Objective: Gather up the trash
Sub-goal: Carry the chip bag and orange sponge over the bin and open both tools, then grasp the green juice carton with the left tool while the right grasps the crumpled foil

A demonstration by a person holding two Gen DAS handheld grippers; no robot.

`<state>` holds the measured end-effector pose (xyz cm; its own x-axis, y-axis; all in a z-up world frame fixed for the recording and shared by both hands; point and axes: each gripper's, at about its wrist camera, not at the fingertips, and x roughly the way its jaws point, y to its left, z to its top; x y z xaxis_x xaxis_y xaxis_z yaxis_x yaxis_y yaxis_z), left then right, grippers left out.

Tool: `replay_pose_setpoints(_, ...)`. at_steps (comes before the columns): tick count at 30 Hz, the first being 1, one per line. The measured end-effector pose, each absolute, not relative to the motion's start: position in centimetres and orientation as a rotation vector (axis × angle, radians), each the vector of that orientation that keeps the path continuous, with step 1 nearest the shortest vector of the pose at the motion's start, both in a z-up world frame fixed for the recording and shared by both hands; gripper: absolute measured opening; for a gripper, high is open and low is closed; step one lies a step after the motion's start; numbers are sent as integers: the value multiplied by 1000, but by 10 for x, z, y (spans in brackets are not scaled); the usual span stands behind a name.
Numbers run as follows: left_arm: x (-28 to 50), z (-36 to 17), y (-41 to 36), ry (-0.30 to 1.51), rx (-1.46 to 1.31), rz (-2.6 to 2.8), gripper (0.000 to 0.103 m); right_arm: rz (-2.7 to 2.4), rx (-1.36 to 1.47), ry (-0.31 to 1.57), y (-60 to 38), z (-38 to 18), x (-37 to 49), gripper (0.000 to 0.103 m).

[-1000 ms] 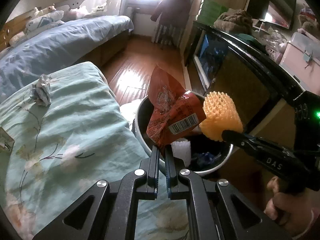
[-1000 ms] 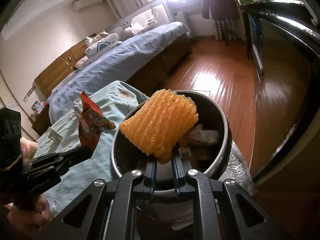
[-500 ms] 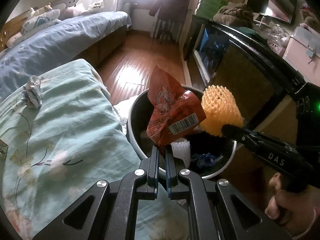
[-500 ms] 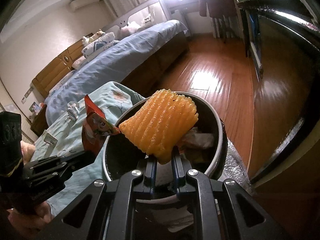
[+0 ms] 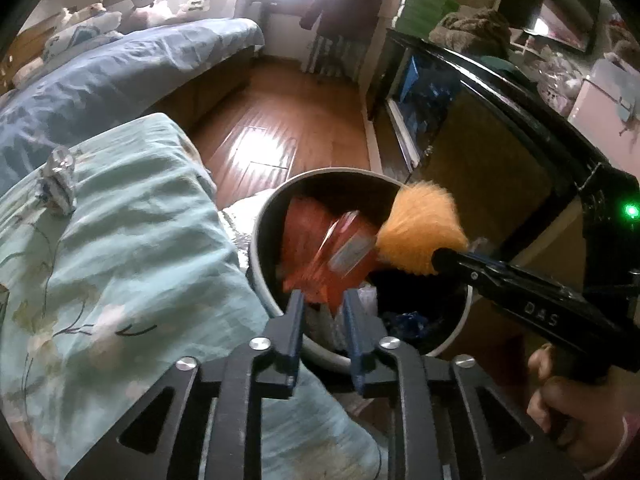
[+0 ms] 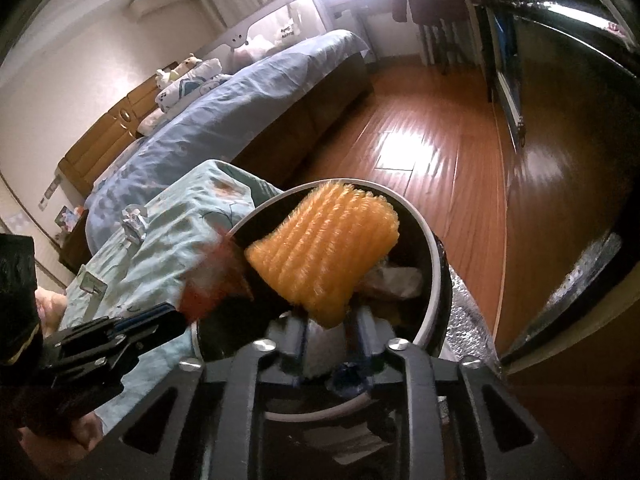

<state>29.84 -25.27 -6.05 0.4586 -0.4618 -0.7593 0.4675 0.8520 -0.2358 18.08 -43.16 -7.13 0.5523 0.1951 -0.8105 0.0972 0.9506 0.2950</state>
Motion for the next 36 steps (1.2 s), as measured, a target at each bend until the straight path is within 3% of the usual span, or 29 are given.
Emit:
replay_pose_setpoints(1,298,-60,-251,934,1,-572,25,62,331,983,-432,-70,180,57)
replay_pose_setpoints(2,298,-60,-248,935,-6,-575,32,63,337,976,-432,-69,178,64)
replay_pose_setpoints(5,292,-58,-236,924,-23,-552,45,65,346,967,-429,-67,175,73)
replay_pose_setpoints(18,253,-48,-153,872,-129,-394,61,149,335,943,-386,-52,172,82)
replay_pose_setpoints(36,225,-41,-63,853,-256,-200,63,332,286,992,-294,-60,186,84)
